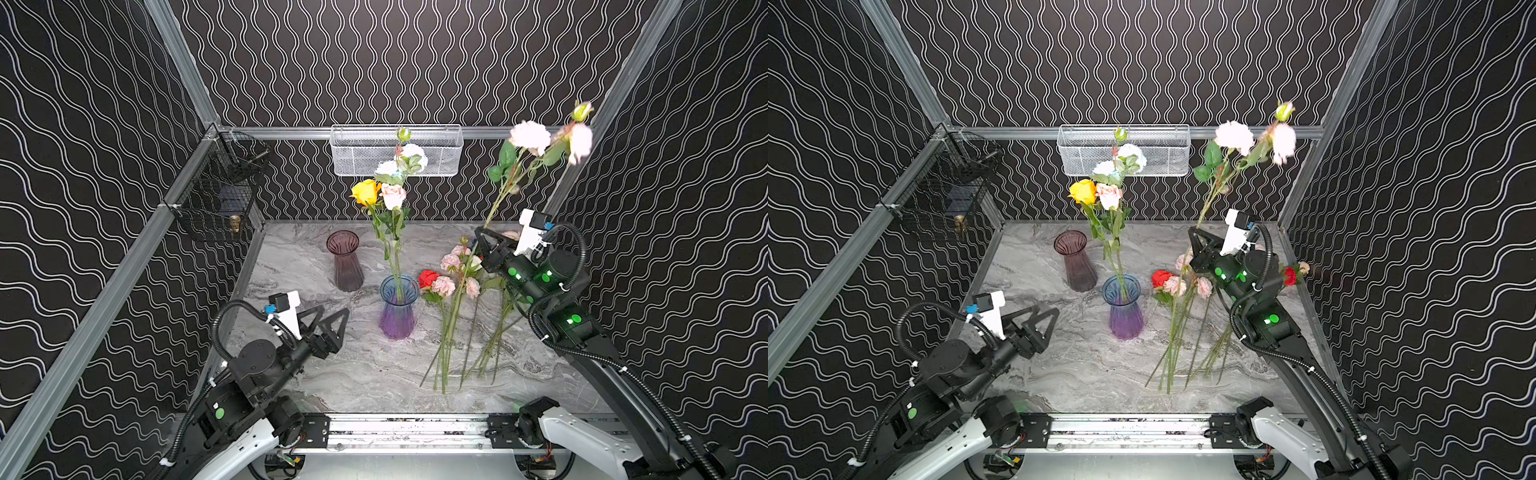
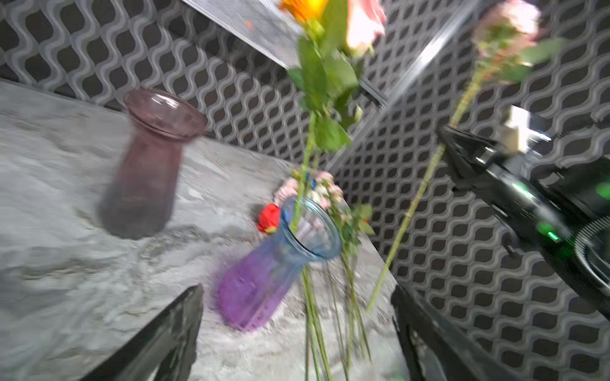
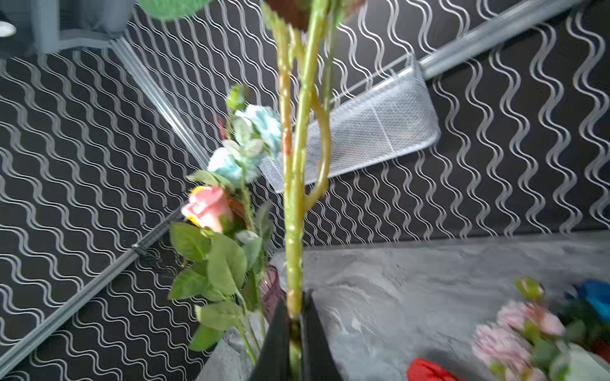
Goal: Arrange flowers in a vase
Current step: Pick up the flower from the flowers, then place the flower in the vase.
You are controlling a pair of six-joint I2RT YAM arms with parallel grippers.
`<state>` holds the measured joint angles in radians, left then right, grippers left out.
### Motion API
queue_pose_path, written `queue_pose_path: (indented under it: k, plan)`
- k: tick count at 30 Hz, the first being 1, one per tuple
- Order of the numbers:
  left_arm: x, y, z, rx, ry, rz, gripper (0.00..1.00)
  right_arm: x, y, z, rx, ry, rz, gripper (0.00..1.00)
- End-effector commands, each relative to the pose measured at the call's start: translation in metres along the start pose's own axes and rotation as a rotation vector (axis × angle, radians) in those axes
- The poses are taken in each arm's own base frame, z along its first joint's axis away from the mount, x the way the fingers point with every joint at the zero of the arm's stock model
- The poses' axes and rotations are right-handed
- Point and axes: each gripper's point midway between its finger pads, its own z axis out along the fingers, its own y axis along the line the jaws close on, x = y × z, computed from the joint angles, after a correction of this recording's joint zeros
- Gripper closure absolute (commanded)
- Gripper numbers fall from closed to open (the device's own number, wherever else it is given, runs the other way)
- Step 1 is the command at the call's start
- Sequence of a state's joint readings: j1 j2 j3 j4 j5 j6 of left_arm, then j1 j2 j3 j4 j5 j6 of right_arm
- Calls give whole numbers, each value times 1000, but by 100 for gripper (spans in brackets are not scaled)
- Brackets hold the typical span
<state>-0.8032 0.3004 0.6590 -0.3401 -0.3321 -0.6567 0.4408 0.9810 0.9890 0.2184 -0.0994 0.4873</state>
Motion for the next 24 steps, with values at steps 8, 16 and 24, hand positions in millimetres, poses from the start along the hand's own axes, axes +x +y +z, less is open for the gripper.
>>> queue_pose_path:
  k: [8, 16, 24]
  plan:
    - [-29, 63, -16, -430, -113, -26, 2, -97, 114, 23, -247, -277, -79, 100]
    - [-20, 39, -13, -222, -103, -36, 2, -53, 120, 72, -271, -197, -103, 100]
    - [-9, 34, -4, -188, -64, -25, 2, 43, 86, 85, -254, -25, -119, 99]
